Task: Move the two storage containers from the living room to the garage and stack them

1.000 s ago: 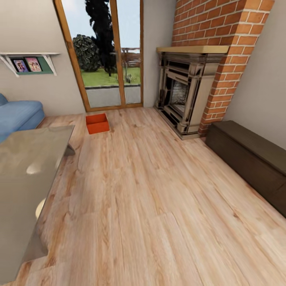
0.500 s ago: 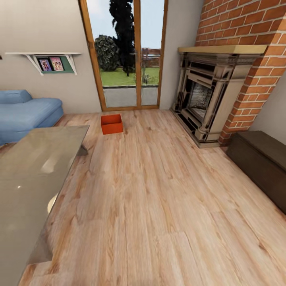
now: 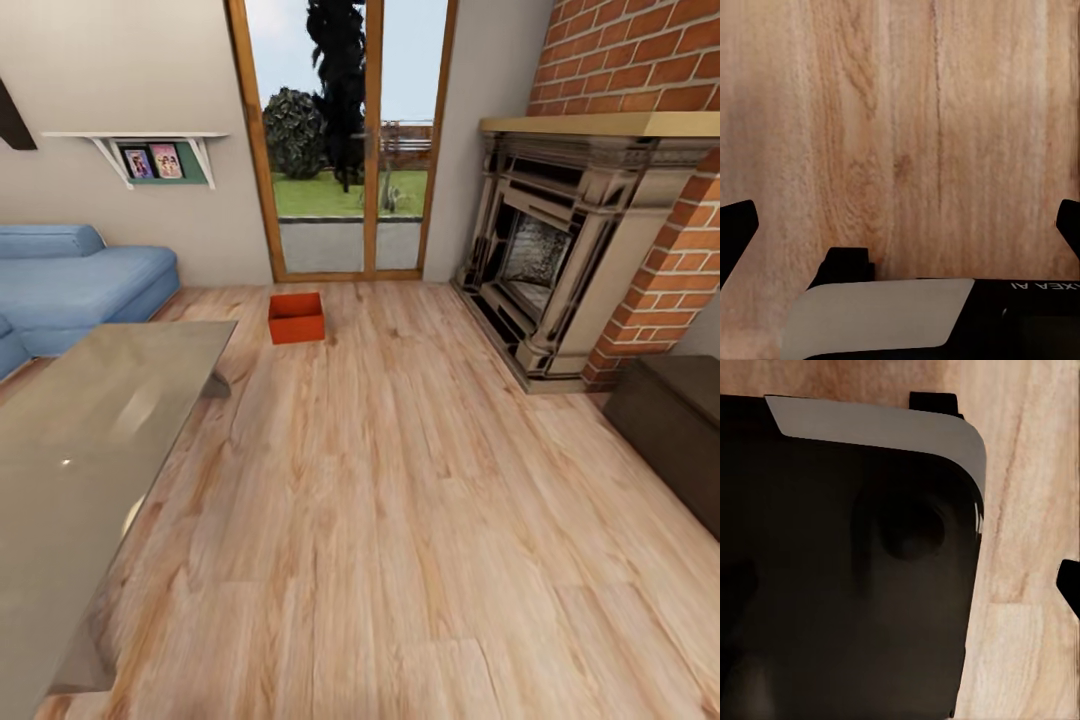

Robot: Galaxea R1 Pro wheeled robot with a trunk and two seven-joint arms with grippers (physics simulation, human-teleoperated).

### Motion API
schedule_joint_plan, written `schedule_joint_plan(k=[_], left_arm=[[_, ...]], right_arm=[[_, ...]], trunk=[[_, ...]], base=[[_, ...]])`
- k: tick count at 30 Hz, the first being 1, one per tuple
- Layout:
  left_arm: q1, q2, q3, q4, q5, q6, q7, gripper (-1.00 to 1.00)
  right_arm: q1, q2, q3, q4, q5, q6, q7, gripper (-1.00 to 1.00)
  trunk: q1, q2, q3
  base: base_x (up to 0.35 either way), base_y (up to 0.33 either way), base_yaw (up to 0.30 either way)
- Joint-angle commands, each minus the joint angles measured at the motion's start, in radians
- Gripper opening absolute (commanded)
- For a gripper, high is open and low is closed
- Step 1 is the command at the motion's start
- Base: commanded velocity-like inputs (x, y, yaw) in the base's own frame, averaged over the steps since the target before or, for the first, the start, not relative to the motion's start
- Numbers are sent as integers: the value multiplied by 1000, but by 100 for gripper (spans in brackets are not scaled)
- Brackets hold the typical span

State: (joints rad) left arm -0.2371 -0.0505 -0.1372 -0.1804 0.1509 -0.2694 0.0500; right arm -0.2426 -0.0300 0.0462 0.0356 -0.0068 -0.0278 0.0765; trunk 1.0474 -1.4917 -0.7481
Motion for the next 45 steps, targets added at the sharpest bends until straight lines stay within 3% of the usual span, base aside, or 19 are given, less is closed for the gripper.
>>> schedule_joint_plan(k=[1, 27, 45], left_arm=[[-1, 0, -9, 1, 9, -4, 5, 100], [-1, 0, -9, 1, 9, -5, 5, 100], [-1, 1, -9, 1, 9, -4, 5, 100]], right_arm=[[-1, 0, 4, 3, -1, -3, 3, 100], [-1, -1, 4, 3, -1, -3, 3, 100], [-1, -2, 4, 3, -1, -3, 3, 100]], trunk=[[1, 0, -1], [1, 0, -1], [1, 0, -1]], base=[[343, -148, 7], [322, -182, 7], [319, -162, 226]])
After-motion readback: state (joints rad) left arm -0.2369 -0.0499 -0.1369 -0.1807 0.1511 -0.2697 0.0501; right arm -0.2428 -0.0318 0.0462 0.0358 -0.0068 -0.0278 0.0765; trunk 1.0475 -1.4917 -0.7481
